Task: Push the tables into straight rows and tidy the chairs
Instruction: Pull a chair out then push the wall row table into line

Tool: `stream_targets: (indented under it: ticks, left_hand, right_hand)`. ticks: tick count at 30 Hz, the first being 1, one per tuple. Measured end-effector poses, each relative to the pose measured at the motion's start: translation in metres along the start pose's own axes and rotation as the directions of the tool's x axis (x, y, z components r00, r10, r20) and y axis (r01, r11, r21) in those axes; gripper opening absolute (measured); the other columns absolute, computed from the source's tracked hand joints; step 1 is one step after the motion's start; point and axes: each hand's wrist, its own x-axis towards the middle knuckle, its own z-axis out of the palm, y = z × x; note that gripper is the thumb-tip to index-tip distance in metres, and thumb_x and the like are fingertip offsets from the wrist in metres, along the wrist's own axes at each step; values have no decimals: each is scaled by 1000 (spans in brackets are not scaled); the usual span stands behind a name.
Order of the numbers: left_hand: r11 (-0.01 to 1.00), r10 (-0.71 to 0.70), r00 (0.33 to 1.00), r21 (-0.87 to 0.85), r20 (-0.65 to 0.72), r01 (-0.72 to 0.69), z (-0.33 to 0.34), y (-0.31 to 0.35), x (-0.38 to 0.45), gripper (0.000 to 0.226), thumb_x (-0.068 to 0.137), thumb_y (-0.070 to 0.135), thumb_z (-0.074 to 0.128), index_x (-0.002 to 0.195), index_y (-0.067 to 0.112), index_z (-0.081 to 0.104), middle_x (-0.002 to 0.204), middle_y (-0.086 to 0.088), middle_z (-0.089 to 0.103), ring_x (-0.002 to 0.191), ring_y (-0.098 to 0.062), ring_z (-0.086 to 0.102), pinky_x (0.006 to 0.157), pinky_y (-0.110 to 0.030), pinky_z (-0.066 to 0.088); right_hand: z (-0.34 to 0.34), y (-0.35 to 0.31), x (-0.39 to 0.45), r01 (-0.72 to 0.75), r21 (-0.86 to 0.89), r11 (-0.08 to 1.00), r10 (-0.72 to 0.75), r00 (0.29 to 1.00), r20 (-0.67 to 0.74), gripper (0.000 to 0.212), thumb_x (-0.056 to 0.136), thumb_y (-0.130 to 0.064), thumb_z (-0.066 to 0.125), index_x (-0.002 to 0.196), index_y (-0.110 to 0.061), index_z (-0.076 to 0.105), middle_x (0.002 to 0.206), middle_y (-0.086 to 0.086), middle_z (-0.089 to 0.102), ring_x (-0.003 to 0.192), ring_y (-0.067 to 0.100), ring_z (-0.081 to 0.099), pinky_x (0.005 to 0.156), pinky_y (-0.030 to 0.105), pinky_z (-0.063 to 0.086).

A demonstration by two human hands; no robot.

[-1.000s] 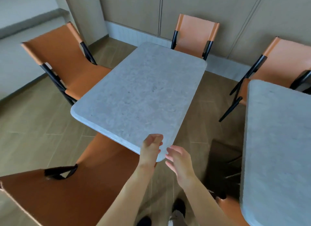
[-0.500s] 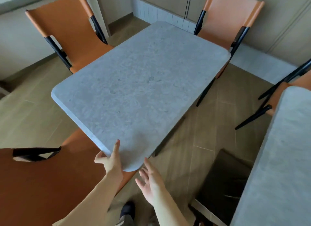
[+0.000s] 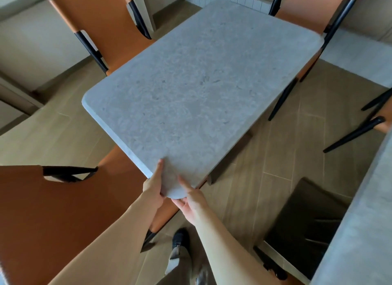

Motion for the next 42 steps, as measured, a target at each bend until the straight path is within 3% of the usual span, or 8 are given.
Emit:
stream_targets:
  ticks: [4, 10, 17, 20, 27, 33, 36, 42]
  left_hand:
    - [999, -36, 997, -23, 61, 38, -10, -6, 20, 136, 10, 76, 89, 125, 9, 60, 113, -8, 74, 98, -30, 74, 92, -47, 59]
    - [999, -19, 990, -31, 140, 23, -7, 2, -4, 103, 47, 63, 84, 128, 5, 58, 118, -12, 72, 106, -32, 71, 99, -47, 56]
    - [995, -48, 988, -84, 144, 60, -2, -16, -12, 103, 46, 62, 86, 128, 6, 59, 118, -12, 73, 105, -33, 72, 96, -51, 57]
    - [992, -74, 989, -89, 130, 87, 0, -31, -13, 108, 43, 64, 88, 129, 6, 58, 120, -12, 72, 106, -34, 71, 95, -51, 57]
    - [981, -138, 977, -116, 161, 158, 13, -56, -48, 89, 69, 60, 80, 131, 2, 55, 130, -14, 65, 115, -34, 66, 98, -47, 55]
    - [971, -129, 978, -179, 166, 159, 21, -78, -62, 107, 47, 62, 82, 133, 3, 56, 125, -13, 67, 107, -32, 68, 80, -45, 58]
    - [967, -136, 977, -193, 163, 167, 26, -88, -70, 100, 57, 61, 82, 134, 3, 55, 128, -13, 67, 102, -32, 68, 70, -43, 57]
    - [956, -170, 966, -205, 194, 209, 35, -106, -98, 76, 84, 54, 73, 136, 2, 54, 139, -14, 61, 123, -32, 62, 91, -42, 54]
  right_hand:
    - [1, -3, -5, -28, -15, 1000, 28, 999, -22, 65, 75, -18, 86, 133, -11, 56, 123, 12, 71, 110, 28, 69, 77, 38, 63]
    - [1, -7, -11, -46, -25, 999, 45, 999, -12, 69, 72, -19, 88, 132, -14, 56, 123, 11, 70, 111, 28, 69, 78, 37, 63]
    - [-17, -12, -22, -55, -63, 996, 55, 998, -1, 56, 80, -17, 83, 130, -10, 58, 123, 12, 70, 109, 27, 69, 68, 32, 62]
    - [-31, -16, -29, -53, -115, 992, 53, 999, -5, 56, 78, -22, 84, 127, -9, 60, 120, 12, 72, 110, 27, 69, 80, 34, 62]
    - [-61, -23, -46, -46, -136, 990, 41, 998, -40, 56, 81, -23, 83, 130, -9, 60, 116, 10, 74, 104, 25, 73, 75, 32, 62]
    - [-80, -32, -64, -42, -190, 981, 38, 999, -26, 50, 87, -26, 77, 131, -8, 60, 121, 9, 72, 113, 23, 69, 86, 32, 60]
    - [-88, -36, -72, -40, -210, 977, 37, 999, -17, 50, 88, -27, 76, 132, -8, 60, 121, 8, 73, 114, 22, 69, 86, 31, 60]
    - [-107, -48, -91, -50, -227, 973, 46, 999, -23, 42, 91, -22, 73, 128, -8, 62, 119, 9, 73, 115, 23, 68, 95, 36, 56]
